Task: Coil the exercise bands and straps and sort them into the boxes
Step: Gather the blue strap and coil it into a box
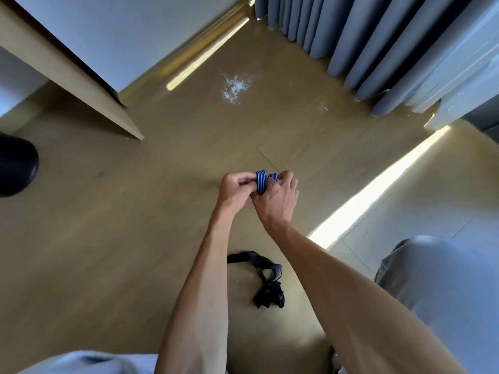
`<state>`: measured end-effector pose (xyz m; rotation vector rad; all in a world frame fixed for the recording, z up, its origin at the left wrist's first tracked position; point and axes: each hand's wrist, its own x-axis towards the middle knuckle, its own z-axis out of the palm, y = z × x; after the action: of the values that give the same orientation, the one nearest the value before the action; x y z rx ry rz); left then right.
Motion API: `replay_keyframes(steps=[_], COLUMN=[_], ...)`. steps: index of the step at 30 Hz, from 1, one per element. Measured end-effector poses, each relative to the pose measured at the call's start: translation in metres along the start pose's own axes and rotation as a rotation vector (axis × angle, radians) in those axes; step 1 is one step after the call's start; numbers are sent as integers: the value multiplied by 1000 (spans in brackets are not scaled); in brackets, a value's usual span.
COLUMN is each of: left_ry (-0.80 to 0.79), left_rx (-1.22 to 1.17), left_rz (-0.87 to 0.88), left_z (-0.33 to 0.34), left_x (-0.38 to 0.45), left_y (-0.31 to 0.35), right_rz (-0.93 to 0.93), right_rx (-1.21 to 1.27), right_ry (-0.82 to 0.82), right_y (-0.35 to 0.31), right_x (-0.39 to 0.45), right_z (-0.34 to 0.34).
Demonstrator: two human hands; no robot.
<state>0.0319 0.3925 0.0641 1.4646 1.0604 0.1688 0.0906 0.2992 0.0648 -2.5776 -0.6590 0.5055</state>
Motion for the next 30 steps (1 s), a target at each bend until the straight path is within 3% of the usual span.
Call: replay_keyframes(steps=[3, 5, 6, 7, 9, 11, 13, 17, 20, 23, 26, 30], left_ry=[315, 556, 531, 382, 73, -24, 17, 159, 79, -15, -65, -97], left_rx=[-245, -304, -308, -316, -386, -546, -584, -332, -144, 14, 34, -6], left_rz=[-144, -451, -652, -827, -971, -905, -841, -732, -524, -370, -348, -364], left_z=[-2, -5, -6, -6, -2, 5, 11, 12, 8, 8, 11, 9], left_x=[-3, -6, -8, -12, -18, -18, -14, -14, -12, -11, -11, -17], left_y=[0, -13, -21, -30, -41, -42, -40, -47, -55, -59, -56, -45], right_rz=[23, 75, 85, 106, 192, 281, 355, 471, 547, 563, 583, 607], right_rx=[238, 355, 384, 426, 536, 606, 650, 649, 779, 947, 1000, 891], right_ry=[-76, -164, -198, -225, -265, -308, -322, -202, -152, -206, -263, -237], right_y=[-2, -1, 0, 1, 4, 8, 13, 18, 14, 5, 2, 7], right_x=[1, 1, 0, -2, -6, -9, -14, -20, -17, -14, -11, -7], right_z=[-2, -2, -2, -1, 3, 9, 15, 21, 20, 21, 23, 30])
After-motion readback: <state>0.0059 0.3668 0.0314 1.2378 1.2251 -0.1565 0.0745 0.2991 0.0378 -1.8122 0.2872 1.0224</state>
